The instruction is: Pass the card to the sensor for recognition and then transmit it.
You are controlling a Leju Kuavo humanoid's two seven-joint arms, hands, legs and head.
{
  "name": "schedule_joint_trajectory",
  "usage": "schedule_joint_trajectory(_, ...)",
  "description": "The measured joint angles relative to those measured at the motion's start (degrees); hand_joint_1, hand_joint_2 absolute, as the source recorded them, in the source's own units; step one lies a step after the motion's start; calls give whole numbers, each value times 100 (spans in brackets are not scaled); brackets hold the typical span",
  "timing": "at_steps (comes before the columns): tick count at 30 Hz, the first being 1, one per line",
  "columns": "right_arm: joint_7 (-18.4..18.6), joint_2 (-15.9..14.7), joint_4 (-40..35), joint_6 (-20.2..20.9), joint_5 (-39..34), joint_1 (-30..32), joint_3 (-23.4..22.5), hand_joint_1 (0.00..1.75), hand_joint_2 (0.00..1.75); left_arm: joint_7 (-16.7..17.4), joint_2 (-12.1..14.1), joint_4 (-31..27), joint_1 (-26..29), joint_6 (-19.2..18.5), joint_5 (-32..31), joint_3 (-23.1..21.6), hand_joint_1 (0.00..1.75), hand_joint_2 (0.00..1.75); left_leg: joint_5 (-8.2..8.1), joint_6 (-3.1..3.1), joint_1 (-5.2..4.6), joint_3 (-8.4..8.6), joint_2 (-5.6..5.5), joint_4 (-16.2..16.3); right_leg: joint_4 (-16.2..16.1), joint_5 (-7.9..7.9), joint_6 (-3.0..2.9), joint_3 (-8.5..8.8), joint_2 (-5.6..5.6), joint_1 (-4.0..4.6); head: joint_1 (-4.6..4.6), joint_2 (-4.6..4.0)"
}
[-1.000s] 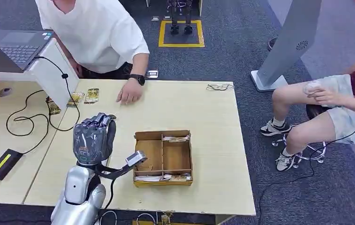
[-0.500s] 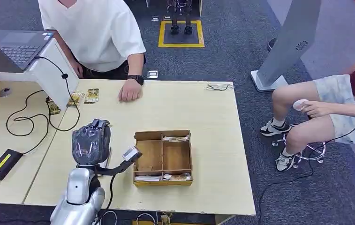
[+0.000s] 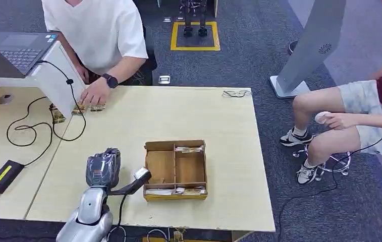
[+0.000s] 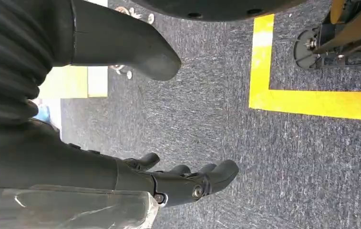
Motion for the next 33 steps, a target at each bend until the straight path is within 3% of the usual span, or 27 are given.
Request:
schedule_joint_trajectory(9, -2, -7, 0, 22, 11, 0, 35, 0, 175, 0, 42, 188, -148, -136, -2, -46, 175, 175, 2, 2, 0, 15, -3, 0, 0, 1, 0, 19, -6, 0, 0, 0)
schedule_joint_trajectory(15, -13, -11, 0, 20, 11, 0, 53, 0, 175, 262, 133, 201, -189, -208, -4, -282, 175, 175, 3, 2, 0, 26, -6, -1, 0, 2, 0, 32, -9, 0, 0, 0)
schedule_joint_trajectory(24, 0, -17, 0, 22, 13, 0, 59, 0, 175, 195, 149, 234, -207, -322, 2, -315, 175, 175, 2, 2, 0, 44, -6, -1, 0, 1, 0, 52, -11, 0, 0, 0)
schedule_joint_trajectory(31, -35, -33, 4, 9, 11, 3, 61, 0, 175, 240, 194, 230, -117, 550, -4, -315, 175, 175, 3, 2, 0, 40, -4, -2, 0, 3, -1, 43, -5, 0, 0, 0)
schedule_joint_trajectory(33, -33, -39, 9, 7, 20, 3, 66, 0, 175, 369, 247, 226, -117, 622, -4, -315, 175, 175, 3, 2, 0, 37, -5, -2, 0, 2, -2, 39, -6, 0, 2, 0)
